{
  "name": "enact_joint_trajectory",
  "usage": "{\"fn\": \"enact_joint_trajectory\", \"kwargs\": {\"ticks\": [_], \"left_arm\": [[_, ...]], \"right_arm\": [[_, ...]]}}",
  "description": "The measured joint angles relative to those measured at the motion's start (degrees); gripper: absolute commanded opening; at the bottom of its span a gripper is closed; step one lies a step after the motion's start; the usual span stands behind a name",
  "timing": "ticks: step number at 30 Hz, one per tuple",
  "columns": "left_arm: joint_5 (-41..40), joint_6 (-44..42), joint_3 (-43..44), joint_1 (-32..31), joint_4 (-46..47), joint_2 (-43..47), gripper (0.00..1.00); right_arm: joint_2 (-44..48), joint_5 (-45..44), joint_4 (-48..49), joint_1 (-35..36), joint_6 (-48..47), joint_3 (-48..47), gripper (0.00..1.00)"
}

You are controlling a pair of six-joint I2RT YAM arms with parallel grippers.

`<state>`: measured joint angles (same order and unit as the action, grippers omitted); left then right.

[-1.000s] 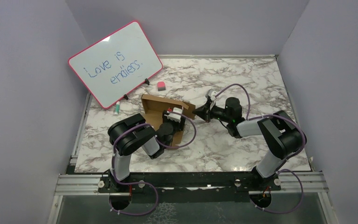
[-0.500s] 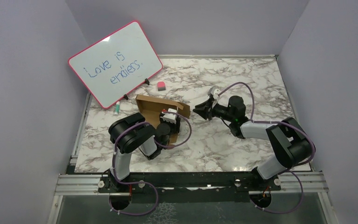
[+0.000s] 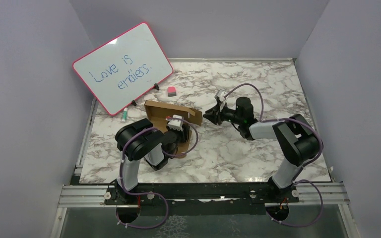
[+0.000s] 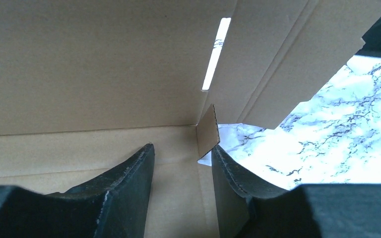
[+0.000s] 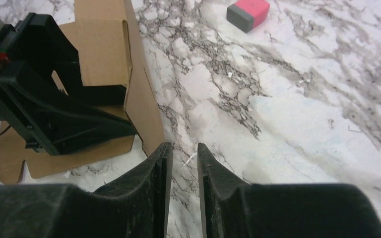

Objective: Fold the paper box

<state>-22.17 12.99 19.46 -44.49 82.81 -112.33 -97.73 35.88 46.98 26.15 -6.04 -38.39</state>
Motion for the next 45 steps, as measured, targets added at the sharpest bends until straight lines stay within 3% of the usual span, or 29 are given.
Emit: {"fn": "enact_joint_trajectory", "kwargs": {"ticks": [21,45], "left_arm": [[4.87,3.58,-0.98,1.42,3.76,-1.64,0.4],[7.56,5.57,-3.28,2.27,4.61,-0.61,0.43]], "right_arm": [[-6.67,6.75,1.57,4.07,2.75,-3.74,0.31],[-12.87,6.82,16.68,5.4,19.19,-3.08,0.36]]}}
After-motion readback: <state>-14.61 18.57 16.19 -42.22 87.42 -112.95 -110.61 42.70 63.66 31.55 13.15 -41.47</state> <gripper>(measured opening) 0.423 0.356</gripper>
